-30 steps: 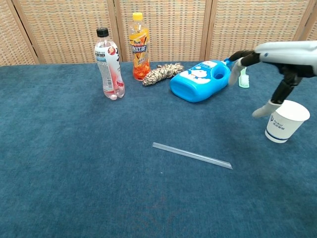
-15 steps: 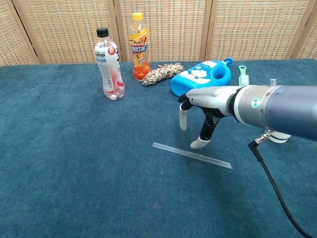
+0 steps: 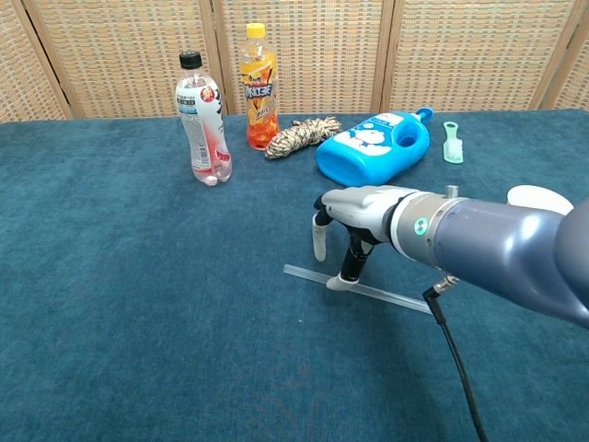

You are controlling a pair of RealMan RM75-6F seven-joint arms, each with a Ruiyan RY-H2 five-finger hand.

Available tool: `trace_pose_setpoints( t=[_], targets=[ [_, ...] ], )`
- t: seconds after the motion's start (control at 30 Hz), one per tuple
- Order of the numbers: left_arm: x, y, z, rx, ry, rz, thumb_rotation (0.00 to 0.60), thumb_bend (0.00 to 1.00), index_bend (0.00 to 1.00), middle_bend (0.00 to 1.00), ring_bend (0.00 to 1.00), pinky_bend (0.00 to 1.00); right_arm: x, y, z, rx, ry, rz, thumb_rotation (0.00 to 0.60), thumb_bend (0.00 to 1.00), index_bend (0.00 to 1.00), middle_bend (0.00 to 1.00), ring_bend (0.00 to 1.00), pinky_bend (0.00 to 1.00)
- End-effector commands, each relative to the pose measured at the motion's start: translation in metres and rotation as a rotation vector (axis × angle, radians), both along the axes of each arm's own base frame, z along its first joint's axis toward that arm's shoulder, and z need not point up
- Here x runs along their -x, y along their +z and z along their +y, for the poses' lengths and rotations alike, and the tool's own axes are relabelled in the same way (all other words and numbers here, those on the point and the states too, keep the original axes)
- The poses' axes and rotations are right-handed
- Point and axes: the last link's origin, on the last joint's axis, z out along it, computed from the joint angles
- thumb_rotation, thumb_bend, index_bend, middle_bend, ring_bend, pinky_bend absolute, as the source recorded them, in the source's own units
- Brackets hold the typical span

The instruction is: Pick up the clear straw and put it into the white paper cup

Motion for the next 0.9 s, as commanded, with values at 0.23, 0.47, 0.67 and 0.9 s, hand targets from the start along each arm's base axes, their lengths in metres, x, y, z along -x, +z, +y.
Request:
trace_pose_setpoints(
  t=[0.23, 0.47, 0.67, 0.9],
  targets=[
    [0.001, -0.001, 0.003, 0.003, 0.006, -0.001, 0.600, 0.11, 0.00, 0.00, 0.00, 0.00, -0.001, -0.009, -0.003, 0.011, -0.007, 0.004, 0.600, 0.35, 0.46, 0.00, 0.00, 0.00],
    [0.001, 0.000, 0.003, 0.001, 0.008, -0.003, 0.600, 0.11, 0.00, 0.00, 0.00, 0.00, -0.003, -0.017, 0.006, -0.070, -0.002, -0.002, 0.600, 0.36, 0.46, 0.00, 0.00, 0.00],
    [0.001, 0.000, 0.003, 0.004, 0.006, -0.003, 0.600, 0.11, 0.00, 0.00, 0.00, 0.00, -0.010, -0.021, 0.018, -0.166, 0.032, -0.032, 0.600, 0.39, 0.46, 0.00, 0.00, 0.00],
    [0.001, -0.001, 0.003, 0.006, 0.007, -0.002, 0.600, 0.11, 0.00, 0.00, 0.00, 0.00, -0.013, -0.020, 0.028, -0.187, 0.104, -0.008, 0.600, 0.39, 0.46, 0.00, 0.00, 0.00]
  ],
)
